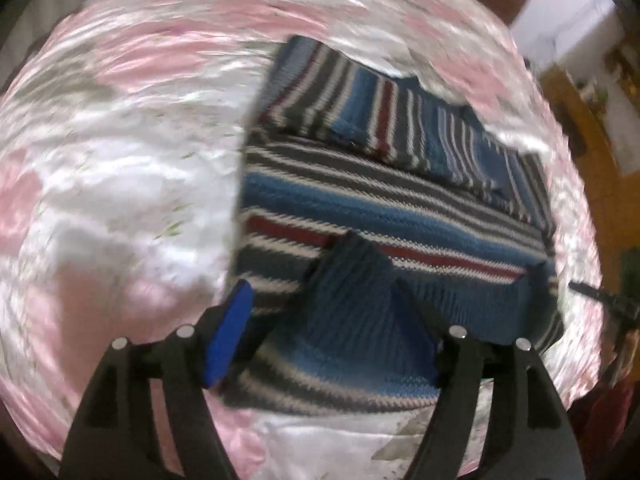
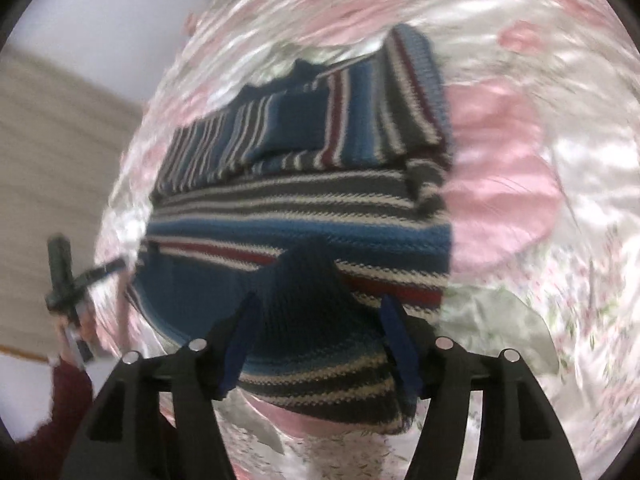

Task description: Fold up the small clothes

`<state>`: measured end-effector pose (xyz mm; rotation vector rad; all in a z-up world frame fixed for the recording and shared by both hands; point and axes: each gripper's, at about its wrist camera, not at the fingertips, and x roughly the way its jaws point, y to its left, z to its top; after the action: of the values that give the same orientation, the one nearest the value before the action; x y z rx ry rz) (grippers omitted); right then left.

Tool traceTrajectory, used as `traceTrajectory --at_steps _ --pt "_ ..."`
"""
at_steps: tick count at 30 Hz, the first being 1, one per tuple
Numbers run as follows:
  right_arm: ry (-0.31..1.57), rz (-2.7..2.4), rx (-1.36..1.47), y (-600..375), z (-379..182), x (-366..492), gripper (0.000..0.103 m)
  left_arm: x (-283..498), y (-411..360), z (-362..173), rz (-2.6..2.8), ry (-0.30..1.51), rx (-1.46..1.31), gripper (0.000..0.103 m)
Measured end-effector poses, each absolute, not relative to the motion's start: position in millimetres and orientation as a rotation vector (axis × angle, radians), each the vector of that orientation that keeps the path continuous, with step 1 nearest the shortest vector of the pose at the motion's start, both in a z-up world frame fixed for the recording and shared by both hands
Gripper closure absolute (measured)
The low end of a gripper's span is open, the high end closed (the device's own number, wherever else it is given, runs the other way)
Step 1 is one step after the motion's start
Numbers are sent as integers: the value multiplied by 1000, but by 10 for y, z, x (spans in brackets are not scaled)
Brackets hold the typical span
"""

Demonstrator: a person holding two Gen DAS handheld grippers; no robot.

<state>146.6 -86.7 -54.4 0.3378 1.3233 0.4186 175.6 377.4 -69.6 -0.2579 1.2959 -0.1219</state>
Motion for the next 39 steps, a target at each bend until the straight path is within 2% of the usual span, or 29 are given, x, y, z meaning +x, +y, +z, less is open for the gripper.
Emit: traceTrajectory --at_steps 3,7,14,16,17,18,19,20,21,22,24,25,26,33,39 --pt "1356 444 269 -713 -616 1552 30 1883 3625 -813 -174 1327 -202 31" --pt "1393 467 223 -587 -768 1684 25 1982 3542 -940 -196 1355 -127 31" --pt "1435 531 174 -414 -1004 1764 25 2021 3432 -1072 -248 1376 -36 31" --pt "1437 535 148 -359 -1041 1751 30 2019 3385 -1108 -252 1378 5 34" --pt "1437 533 137 -341 -1051 1743 34 2020 3360 -1113 -250 1378 20 41" --pt "1441 536 129 -324 -1066 1736 47 2024 3336 -1131 -254 1379 33 46" --pt "1444 538 124 -311 -1079 1732 59 2025 3324 -1141 -255 1382 36 56" --pt "1442 531 109 -306 -1085 1722 63 2021 3320 -1145 -256 1383 35 64" --pt "1437 537 98 -300 -1079 1706 77 2014 3314 -1139 -257 1380 33 69" --pt "1432 547 97 -297 -1069 1695 90 2008 3298 -1128 -257 1374 37 80" --pt "1406 562 121 -327 -1005 1659 91 1979 3275 -1068 -260 1356 45 84" --pt "1388 571 134 -345 -961 1640 92 1957 3268 -1028 -262 1343 44 91" --pt "1357 584 151 -379 -884 1599 92 1920 3271 -966 -268 1328 36 93" --pt "1241 581 225 -545 -477 1510 93 1809 3405 -494 -250 1194 -33 94" --pt "1196 551 223 -635 -229 1745 93 2041 3407 -189 -224 1117 -68 94"
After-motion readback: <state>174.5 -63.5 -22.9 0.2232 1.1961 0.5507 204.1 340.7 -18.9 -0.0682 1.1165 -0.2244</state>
